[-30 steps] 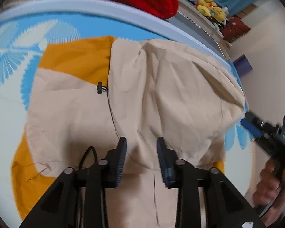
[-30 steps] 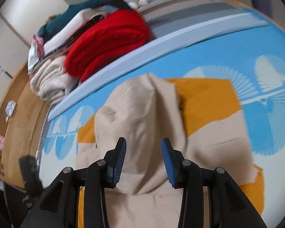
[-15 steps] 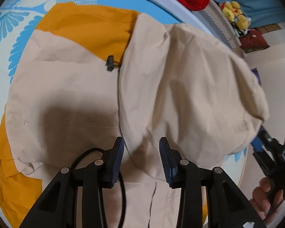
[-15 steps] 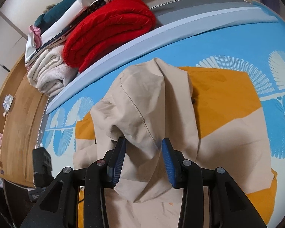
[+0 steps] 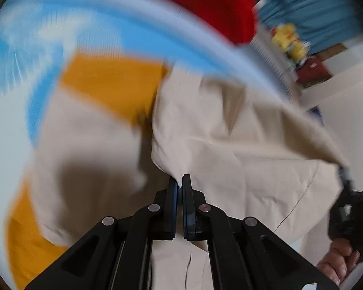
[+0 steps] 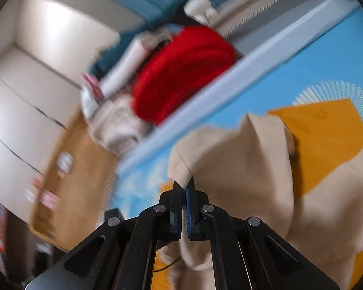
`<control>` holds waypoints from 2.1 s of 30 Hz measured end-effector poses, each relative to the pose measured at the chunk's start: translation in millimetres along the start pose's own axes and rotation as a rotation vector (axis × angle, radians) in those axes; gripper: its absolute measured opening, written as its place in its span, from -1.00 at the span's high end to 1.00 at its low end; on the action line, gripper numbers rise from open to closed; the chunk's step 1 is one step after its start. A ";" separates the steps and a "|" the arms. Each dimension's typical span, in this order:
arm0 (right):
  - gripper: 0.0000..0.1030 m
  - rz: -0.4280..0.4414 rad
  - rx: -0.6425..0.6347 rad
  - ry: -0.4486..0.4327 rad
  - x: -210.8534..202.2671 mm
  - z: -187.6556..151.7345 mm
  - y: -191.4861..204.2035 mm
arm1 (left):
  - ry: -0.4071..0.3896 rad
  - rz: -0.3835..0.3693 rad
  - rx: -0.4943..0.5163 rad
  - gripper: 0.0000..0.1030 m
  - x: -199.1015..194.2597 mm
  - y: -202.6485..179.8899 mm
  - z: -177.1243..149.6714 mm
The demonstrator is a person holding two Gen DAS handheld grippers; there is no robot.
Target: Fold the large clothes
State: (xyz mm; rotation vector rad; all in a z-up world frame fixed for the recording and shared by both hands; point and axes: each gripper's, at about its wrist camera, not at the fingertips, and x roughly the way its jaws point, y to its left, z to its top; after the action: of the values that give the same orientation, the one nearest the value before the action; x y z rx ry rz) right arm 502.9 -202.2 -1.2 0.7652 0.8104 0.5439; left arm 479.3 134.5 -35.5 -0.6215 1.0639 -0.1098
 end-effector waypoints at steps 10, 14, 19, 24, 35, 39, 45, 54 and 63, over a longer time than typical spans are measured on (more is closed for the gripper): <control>0.96 -0.539 0.296 0.356 43.1 -61.3 -111.9 | 0.369 0.201 0.075 0.92 73.3 17.0 -40.9; 0.91 -0.598 0.315 0.381 49.3 -68.6 -120.9 | 0.359 0.238 0.116 0.60 68.4 5.1 -32.5; 0.59 -0.603 0.243 0.333 42.8 -53.6 -100.3 | 0.111 0.246 0.293 0.36 24.2 -38.3 -17.9; 0.28 -0.590 0.076 0.289 44.0 -37.3 -67.2 | 0.239 0.083 0.408 0.35 44.1 -67.6 -47.6; 0.28 -0.702 0.232 0.358 50.0 -48.3 -112.4 | 0.416 0.206 0.455 0.33 73.5 -55.3 -51.6; 0.28 -0.694 0.118 0.243 38.1 -33.1 -80.4 | 0.287 0.147 0.382 0.33 40.0 -29.9 -26.2; 0.28 -0.603 -0.020 0.207 46.8 -28.1 -47.4 | 0.356 0.292 0.269 0.45 57.3 28.5 -20.9; 0.28 -0.748 0.020 0.247 45.0 -38.0 -60.7 | 0.243 0.194 0.340 0.44 23.2 11.4 -5.4; 0.27 -0.521 -0.101 0.462 83.3 -77.8 -28.4 | 0.049 0.145 0.351 0.44 -25.5 -23.5 1.2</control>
State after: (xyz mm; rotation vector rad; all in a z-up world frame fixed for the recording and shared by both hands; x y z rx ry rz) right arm 493.1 -132.0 -94.9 0.3087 1.3483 0.2857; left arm 472.5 125.2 -2.8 -0.2257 1.1016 -0.1817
